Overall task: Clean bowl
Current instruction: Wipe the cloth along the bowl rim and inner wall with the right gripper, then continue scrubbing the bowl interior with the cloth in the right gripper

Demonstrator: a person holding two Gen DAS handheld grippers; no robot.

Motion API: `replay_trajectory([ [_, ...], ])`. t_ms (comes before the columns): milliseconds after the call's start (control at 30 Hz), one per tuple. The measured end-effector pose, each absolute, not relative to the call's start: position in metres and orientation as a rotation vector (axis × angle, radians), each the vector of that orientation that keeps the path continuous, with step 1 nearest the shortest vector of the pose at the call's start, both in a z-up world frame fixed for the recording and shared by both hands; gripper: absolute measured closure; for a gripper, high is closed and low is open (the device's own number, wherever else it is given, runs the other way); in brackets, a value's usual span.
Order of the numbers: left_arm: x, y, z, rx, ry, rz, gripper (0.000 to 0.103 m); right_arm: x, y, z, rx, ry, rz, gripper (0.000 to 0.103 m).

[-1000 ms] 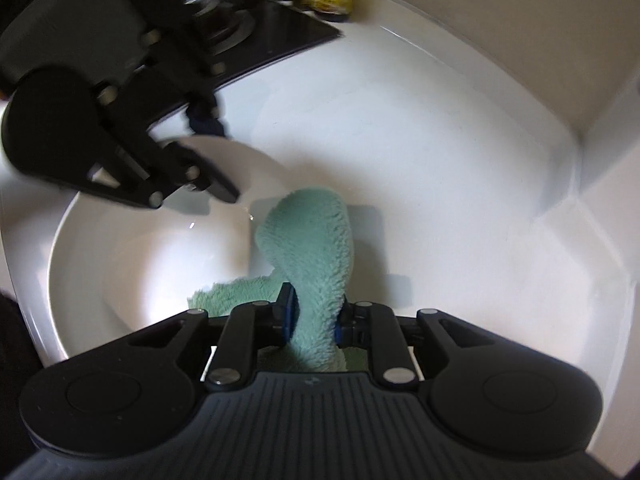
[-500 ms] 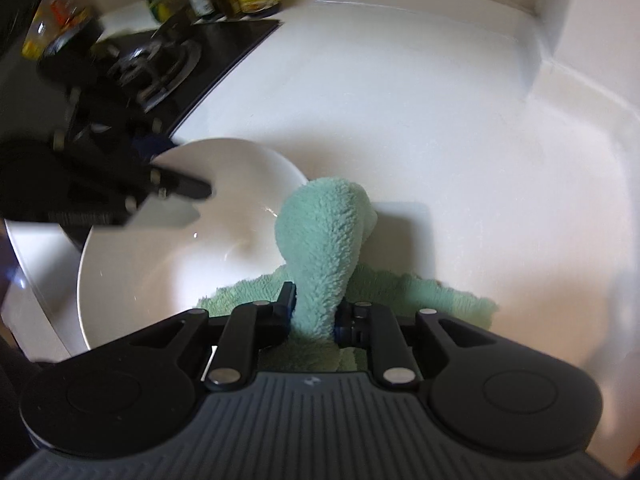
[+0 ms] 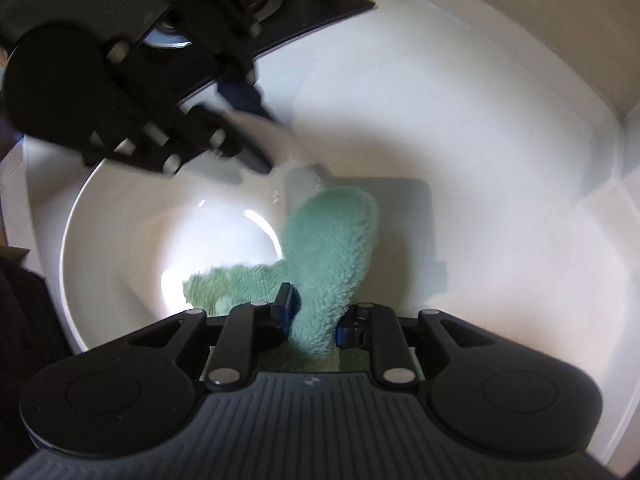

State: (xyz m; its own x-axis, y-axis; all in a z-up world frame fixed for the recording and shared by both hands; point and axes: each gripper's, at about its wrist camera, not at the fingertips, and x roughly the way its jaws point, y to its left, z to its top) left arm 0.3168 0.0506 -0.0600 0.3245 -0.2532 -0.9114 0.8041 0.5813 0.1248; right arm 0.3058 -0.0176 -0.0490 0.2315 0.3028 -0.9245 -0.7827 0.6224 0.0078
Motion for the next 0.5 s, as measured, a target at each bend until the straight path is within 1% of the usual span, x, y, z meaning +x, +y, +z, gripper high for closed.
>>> replay_trajectory([
  [100,0.315,0.059,-0.058,0.576,1.036,-0.692,0.089,0.307,-0.021,-0.05,-0.42,1.105,0.729,0.089],
  [167,0.312,0.063,-0.058,0.533,1.032,-0.642,0.088,0.302,-0.03,-0.051,-0.301,1.138,0.643,0.091],
  [300,0.301,0.068,-0.059,0.462,1.012,-0.572,0.085,0.277,-0.043,-0.053,-0.175,1.162,0.55,0.088],
  [333,0.301,0.069,-0.059,0.456,1.015,-0.577,0.083,0.273,-0.045,-0.053,-0.162,1.163,0.546,0.088],
  [433,0.303,0.069,-0.058,0.461,1.026,-0.604,0.084,0.266,-0.045,-0.053,-0.184,1.149,0.578,0.087],
  [500,0.305,0.069,-0.055,0.493,1.035,-0.643,0.083,0.27,-0.045,-0.053,-0.19,1.151,0.606,0.087],
])
